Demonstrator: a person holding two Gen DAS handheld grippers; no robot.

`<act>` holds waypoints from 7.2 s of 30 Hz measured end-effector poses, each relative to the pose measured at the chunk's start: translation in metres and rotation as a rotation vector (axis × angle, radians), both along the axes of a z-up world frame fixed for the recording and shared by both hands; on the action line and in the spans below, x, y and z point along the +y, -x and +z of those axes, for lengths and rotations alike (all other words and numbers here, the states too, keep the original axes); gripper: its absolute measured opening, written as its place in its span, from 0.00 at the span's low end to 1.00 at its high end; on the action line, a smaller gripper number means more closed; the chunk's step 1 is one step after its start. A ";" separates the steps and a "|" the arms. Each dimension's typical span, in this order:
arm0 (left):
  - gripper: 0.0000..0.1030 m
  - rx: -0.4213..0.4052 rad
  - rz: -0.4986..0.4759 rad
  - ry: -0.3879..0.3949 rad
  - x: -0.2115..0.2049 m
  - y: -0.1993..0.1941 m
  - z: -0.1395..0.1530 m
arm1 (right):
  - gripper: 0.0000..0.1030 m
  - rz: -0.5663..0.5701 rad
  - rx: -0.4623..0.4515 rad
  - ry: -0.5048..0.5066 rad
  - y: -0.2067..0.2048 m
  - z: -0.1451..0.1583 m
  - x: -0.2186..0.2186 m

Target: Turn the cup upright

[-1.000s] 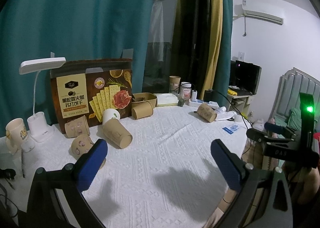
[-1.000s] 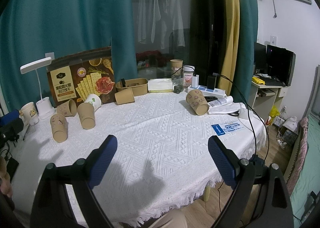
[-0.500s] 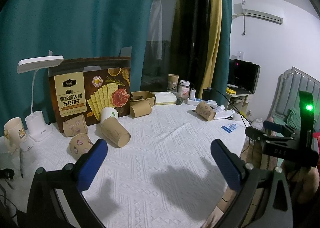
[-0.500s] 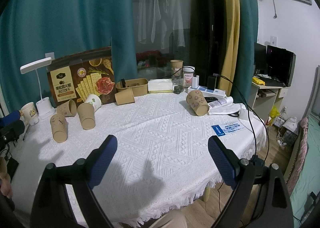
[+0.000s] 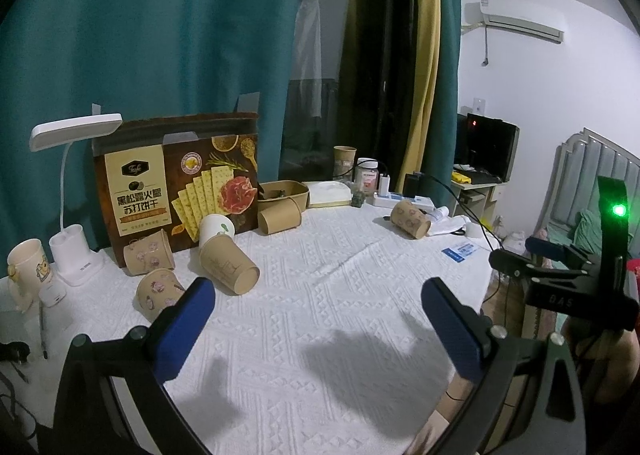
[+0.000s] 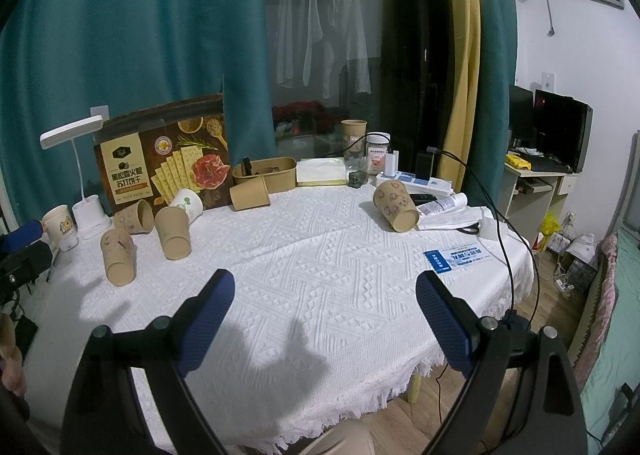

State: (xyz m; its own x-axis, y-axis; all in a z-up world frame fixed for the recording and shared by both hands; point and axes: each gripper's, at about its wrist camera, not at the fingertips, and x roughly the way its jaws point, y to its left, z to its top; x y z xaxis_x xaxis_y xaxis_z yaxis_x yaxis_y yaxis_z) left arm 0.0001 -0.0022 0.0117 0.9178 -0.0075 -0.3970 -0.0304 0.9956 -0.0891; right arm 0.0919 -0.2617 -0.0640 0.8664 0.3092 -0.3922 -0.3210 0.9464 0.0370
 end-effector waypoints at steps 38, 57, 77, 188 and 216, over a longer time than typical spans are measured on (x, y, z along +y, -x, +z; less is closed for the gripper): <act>1.00 0.506 -0.158 -0.497 0.004 -0.319 -0.060 | 0.88 0.098 0.264 -0.015 -0.217 -0.069 0.002; 0.64 0.687 -0.189 -0.645 0.030 -0.457 -0.131 | 0.88 -0.035 0.367 -0.065 -0.225 -0.106 -0.051; 0.60 0.531 -0.244 -0.123 -0.004 -0.312 -0.043 | 0.88 0.021 0.268 -0.128 -0.132 -0.068 -0.054; 0.75 0.411 0.117 0.265 0.076 0.000 -0.118 | 0.64 0.429 -0.055 0.178 -0.023 -0.094 0.144; 0.84 0.353 0.068 0.111 0.022 0.013 -0.102 | 0.80 0.366 0.143 0.106 0.021 -0.108 0.083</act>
